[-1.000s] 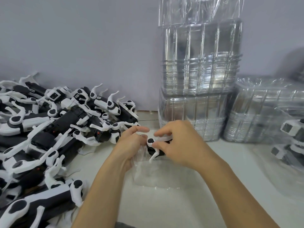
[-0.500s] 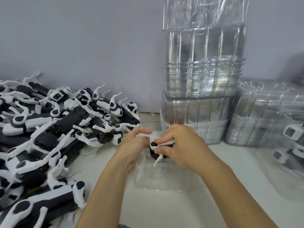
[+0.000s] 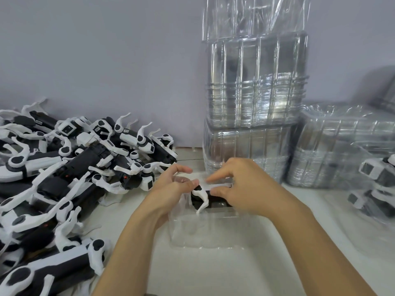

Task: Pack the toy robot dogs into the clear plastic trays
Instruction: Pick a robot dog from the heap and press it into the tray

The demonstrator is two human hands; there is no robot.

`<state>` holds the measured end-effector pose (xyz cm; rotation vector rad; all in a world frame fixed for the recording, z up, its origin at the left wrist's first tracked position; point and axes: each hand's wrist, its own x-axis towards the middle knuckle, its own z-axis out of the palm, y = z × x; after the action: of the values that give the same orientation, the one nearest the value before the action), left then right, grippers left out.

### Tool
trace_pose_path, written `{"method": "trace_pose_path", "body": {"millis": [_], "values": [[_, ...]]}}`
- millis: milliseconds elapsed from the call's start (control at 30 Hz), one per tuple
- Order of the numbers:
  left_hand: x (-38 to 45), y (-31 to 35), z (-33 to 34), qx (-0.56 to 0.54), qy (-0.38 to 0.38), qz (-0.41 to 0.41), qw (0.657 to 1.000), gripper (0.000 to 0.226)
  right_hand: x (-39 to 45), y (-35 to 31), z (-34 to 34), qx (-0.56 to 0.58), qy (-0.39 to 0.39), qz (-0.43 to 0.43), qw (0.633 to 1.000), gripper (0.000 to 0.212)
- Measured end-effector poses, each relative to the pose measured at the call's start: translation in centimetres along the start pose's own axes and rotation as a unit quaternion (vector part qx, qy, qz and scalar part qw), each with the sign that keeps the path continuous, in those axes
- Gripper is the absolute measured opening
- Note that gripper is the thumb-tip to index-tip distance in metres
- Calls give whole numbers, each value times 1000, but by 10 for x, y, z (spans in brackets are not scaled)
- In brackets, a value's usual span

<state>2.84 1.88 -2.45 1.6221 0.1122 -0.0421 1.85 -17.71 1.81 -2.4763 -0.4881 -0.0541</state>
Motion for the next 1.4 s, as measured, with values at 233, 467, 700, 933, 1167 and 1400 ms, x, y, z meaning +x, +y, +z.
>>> {"method": "trace_pose_path", "body": {"millis": [233,467,700,933,1167,1400], "values": [[7,-7,-1,8,11,1,1000,17,-11,22,-35,-4,-15,86,996,24],[9,-9,-2,33,-7,5,999,16,-7,20,-29,18,5,107,994,24],[9,-9,0,15,-3,4,1000,18,-7,22,-24,50,49,128,989,23],[5,-8,0,-8,-17,9,1000,23,-7,22,-26,49,27,133,989,19],[4,-5,3,-31,-15,2,999,22,-6,15,-29,2,23,86,996,10],[2,-3,6,-20,-6,9,1000,14,0,-16,6,24,-23,-4,999,30]]}}
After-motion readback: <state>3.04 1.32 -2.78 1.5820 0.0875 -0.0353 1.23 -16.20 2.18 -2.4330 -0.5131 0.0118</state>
